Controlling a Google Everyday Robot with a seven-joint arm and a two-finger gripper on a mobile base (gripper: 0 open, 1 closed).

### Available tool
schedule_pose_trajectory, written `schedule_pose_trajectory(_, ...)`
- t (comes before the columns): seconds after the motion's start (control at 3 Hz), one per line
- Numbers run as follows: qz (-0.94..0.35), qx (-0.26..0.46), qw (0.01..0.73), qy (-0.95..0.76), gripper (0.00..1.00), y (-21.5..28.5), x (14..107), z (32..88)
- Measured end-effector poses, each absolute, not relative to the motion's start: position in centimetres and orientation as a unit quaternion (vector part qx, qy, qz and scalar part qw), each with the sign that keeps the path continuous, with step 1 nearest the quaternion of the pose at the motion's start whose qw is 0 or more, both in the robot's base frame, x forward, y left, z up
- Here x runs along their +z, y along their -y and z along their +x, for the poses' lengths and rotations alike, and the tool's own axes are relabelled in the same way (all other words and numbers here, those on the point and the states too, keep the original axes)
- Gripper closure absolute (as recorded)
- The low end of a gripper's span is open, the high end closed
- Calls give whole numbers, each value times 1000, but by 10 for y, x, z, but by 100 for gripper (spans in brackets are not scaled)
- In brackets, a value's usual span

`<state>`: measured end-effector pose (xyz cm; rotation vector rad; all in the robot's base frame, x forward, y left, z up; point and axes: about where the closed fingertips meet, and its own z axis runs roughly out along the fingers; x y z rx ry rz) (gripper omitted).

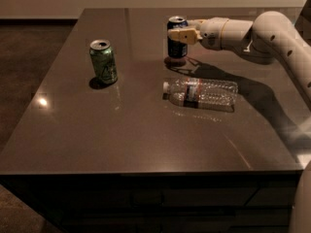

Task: Place pepsi can upright

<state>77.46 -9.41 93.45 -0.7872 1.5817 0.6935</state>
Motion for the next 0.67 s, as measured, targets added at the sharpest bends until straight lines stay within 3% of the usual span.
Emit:
schedule_pose_trajectory(0.33,-339,306,588,-668,61,93,929,777)
schedule_pose_trajectory(0.67,-344,308,585,-667,31,94,921,778)
